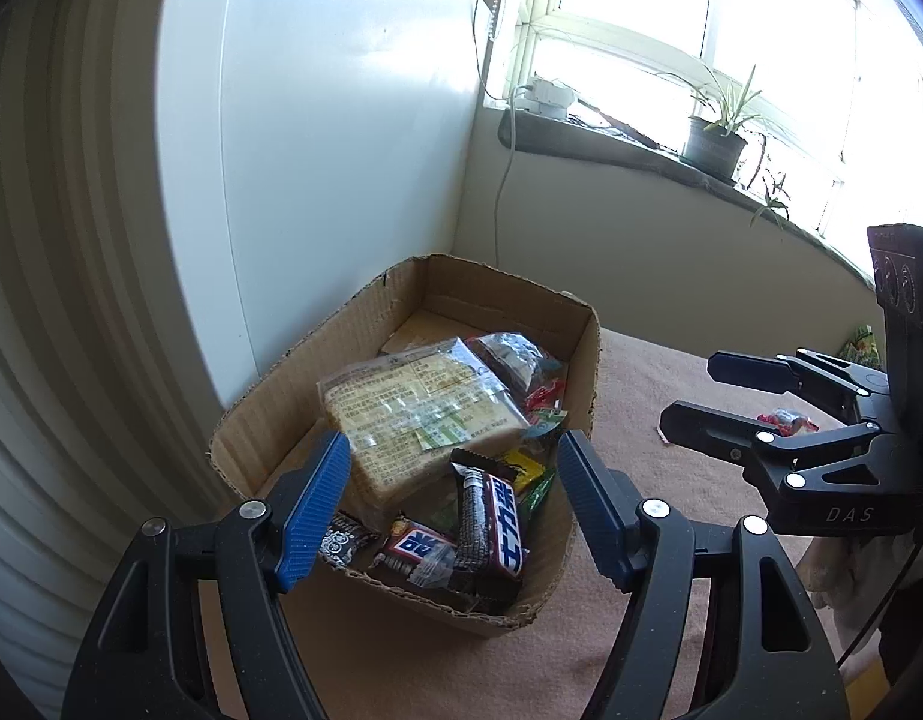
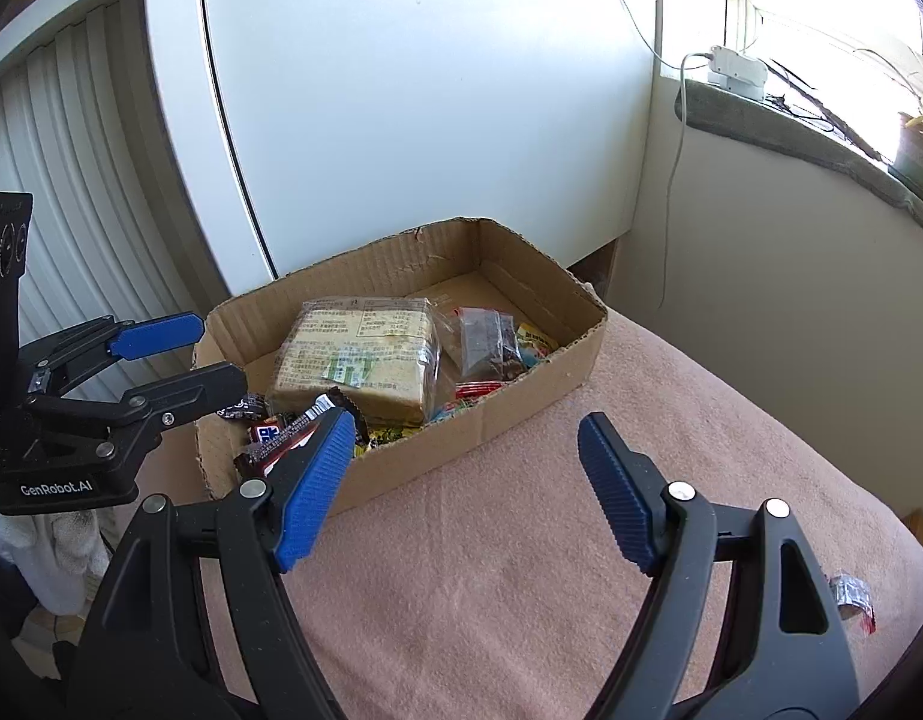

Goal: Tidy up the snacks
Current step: 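Move the left tool to the pink candy while the right tool moves to the clear brown-snack bag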

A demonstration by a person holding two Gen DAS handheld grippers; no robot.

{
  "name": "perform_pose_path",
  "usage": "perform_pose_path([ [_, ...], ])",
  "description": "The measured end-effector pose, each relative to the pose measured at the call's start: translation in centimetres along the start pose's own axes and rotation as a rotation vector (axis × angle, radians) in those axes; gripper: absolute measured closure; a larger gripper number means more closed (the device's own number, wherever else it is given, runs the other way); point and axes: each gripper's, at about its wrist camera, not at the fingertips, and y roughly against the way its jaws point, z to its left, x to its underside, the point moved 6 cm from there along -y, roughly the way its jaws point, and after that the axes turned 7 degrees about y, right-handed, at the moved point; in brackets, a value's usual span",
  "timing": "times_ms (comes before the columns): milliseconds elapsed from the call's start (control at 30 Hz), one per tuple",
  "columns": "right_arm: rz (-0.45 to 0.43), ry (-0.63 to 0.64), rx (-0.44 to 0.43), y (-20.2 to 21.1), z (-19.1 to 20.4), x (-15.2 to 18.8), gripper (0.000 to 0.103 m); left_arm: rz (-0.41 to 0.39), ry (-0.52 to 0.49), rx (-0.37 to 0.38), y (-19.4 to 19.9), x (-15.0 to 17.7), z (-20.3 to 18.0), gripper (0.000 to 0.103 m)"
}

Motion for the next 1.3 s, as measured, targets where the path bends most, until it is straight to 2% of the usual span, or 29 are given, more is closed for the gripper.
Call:
perform_pose_path([
  [200, -0.028, -0.083, 0.041, 3.2, -3.0, 2.4, 0.023, 0.008, -0.022, 0.042, -0.2, 0.6, -2.4, 0.032],
  [333, -0.028, -0.142, 0.102, 5.5, -5.8, 4.8, 0.023, 0.020, -0.041, 0.066, -0.6, 1.0, -3.9, 0.032],
  [500, -0.009, -0.215, 0.178, 7.8, -9.2, 8.2, 0.023, 0.040, -0.059, 0.104, -1.3, 1.6, -5.9, 0.032],
  [700, 0.019, -0.306, 0.224, 9.6, -12.3, 12.1, 0.023, 0.074, -0.099, 0.153, -2.3, 2.7, -8.9, 0.032],
  [900, 0.047, -0.415, 0.232, 10.2, -15.2, 15.3, 0.023, 0.124, -0.125, 0.210, -3.9, 3.5, -12.0, 0.032],
  [1167, 0.094, -0.495, 0.231, 8.8, -18.2, 17.1, 0.023, 0.194, -0.182, 0.267, -7.9, 3.3, -16.6, 0.032],
  [1300, 0.109, -0.506, 0.231, 7.9, -19.3, 17.6, 0.023, 0.237, -0.178, 0.287, -10.8, 2.9, -18.5, 0.032],
])
